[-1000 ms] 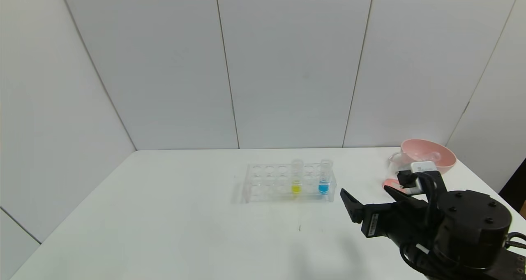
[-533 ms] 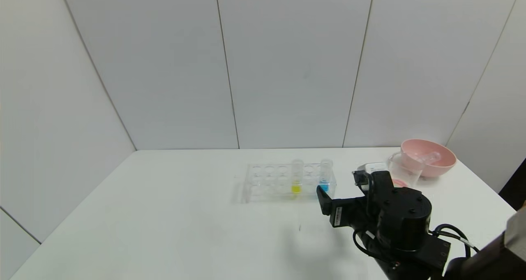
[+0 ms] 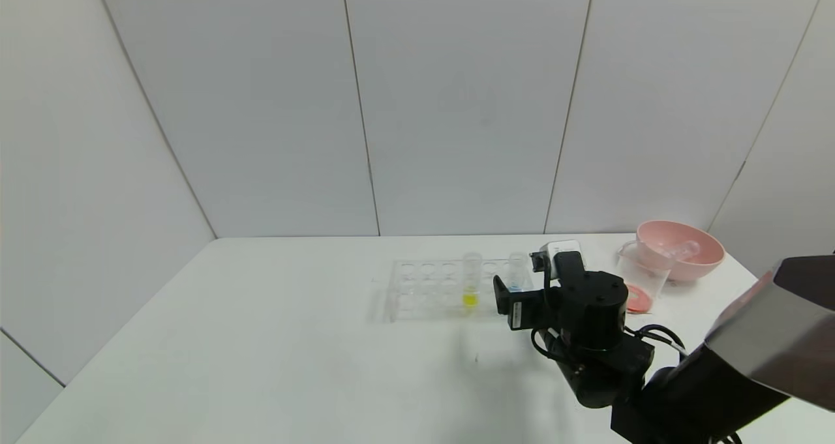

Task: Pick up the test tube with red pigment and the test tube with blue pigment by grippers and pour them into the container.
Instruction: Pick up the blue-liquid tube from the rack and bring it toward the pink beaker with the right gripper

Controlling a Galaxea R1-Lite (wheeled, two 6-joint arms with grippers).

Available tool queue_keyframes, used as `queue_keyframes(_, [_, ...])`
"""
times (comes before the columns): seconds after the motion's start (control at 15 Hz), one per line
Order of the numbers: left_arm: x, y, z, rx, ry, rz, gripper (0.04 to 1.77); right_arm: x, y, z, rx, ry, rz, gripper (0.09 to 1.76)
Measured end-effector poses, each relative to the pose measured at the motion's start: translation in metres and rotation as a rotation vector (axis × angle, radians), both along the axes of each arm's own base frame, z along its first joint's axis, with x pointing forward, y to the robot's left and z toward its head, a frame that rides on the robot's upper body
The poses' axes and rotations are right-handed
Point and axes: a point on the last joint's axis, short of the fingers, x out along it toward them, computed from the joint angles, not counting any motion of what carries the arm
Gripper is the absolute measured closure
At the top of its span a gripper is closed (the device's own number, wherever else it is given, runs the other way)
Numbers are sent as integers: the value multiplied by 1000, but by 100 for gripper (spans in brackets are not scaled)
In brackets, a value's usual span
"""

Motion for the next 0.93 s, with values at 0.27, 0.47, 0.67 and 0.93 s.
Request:
queue_keyframes(0.27, [0,0,0,0,0,0,5,12,1,-4,3,-7,0,15])
queue_keyframes(0.47, [0,0,0,0,0,0,5,15,2,-4,9,-12,8,15])
queue_keyframes(0.67, [0,0,0,0,0,0,5,16,3,-3,13,-18,10,15])
queue_keyframes(0.93, [0,0,0,0,0,0,5,17,3,-2,16,-21,10,15])
